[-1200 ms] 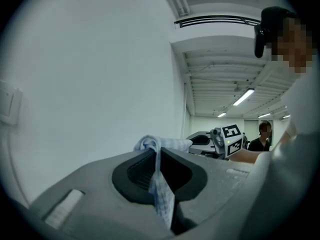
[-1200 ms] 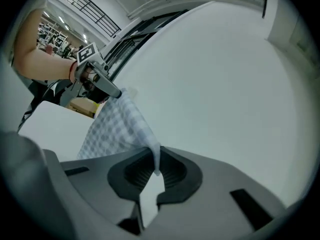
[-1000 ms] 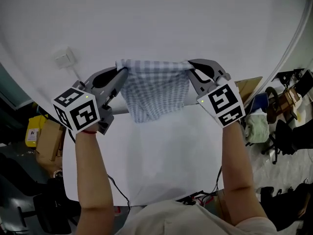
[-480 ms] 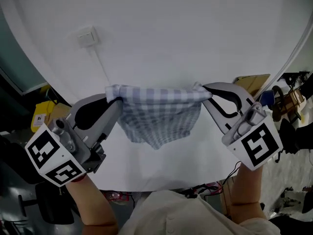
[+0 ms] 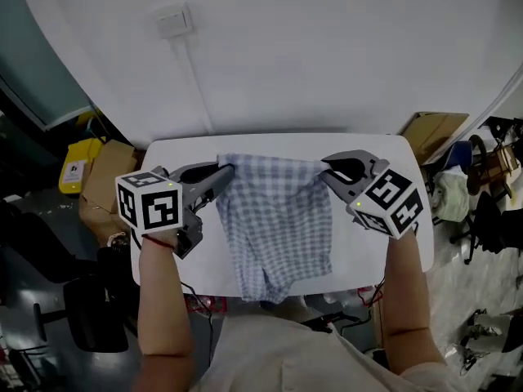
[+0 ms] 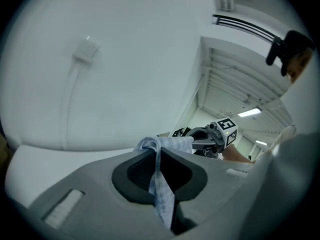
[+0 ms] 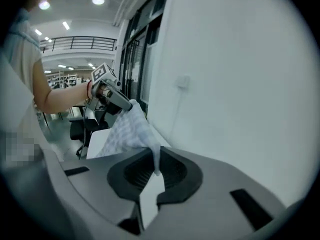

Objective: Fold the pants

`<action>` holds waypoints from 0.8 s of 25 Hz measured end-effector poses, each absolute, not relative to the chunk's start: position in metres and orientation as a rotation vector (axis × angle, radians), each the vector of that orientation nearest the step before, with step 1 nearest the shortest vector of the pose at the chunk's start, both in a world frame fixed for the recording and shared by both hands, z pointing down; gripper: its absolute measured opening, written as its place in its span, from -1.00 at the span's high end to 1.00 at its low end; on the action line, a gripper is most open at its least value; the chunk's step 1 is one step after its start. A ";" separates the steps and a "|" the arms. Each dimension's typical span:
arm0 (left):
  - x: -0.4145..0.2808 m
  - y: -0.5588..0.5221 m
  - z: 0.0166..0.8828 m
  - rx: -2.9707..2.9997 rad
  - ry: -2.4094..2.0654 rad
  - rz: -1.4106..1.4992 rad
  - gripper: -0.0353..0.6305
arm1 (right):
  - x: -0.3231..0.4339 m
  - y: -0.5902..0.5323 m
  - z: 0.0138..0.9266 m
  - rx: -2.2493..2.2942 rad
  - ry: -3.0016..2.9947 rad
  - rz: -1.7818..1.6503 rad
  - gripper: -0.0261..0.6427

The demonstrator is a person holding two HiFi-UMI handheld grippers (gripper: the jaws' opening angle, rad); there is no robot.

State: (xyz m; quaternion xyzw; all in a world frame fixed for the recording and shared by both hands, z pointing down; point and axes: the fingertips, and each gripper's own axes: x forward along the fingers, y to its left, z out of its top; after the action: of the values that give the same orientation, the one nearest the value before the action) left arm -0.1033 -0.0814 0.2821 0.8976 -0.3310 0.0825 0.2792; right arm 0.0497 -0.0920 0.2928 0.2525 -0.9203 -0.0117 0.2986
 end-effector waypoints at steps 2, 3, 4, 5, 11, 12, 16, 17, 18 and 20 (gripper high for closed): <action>-0.108 -0.108 0.333 2.289 -0.886 0.267 0.80 | 0.046 -0.120 0.349 0.622 -2.399 0.112 0.83; -0.110 -0.120 0.356 2.244 -0.892 0.287 0.80 | 0.045 -0.132 0.375 0.595 -2.373 0.158 0.83; -0.110 -0.132 0.375 2.210 -0.901 0.302 0.80 | 0.045 -0.143 0.397 0.567 -2.351 0.188 0.83; -0.109 -0.142 0.391 2.185 -0.914 0.312 0.80 | 0.044 -0.153 0.416 0.540 -2.335 0.208 0.83; -0.107 -0.191 0.436 2.137 -0.984 0.343 0.80 | 0.046 -0.204 0.465 0.462 -2.313 0.263 0.83; -0.107 -0.197 0.441 2.134 -0.982 0.352 0.80 | 0.046 -0.211 0.470 0.453 -2.306 0.269 0.83; -0.111 -0.222 0.458 2.119 -0.969 0.393 0.80 | 0.042 -0.234 0.487 0.445 -2.285 0.327 0.83; -0.112 -0.229 0.463 2.117 -0.967 0.413 0.80 | 0.041 -0.240 0.492 0.452 -2.280 0.347 0.83; -0.113 -0.235 0.469 2.114 -0.964 0.435 0.80 | 0.039 -0.245 0.497 0.460 -2.273 0.362 0.83; -0.116 -0.246 0.484 2.097 -0.957 0.468 0.80 | 0.035 -0.255 0.507 0.473 -2.256 0.381 0.83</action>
State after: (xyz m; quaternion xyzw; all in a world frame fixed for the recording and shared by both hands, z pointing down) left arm -0.1161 -0.2456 0.4841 0.8230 -0.3757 0.1837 0.3845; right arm 0.0352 -0.2550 0.5068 0.1861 -0.8883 0.1500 0.3921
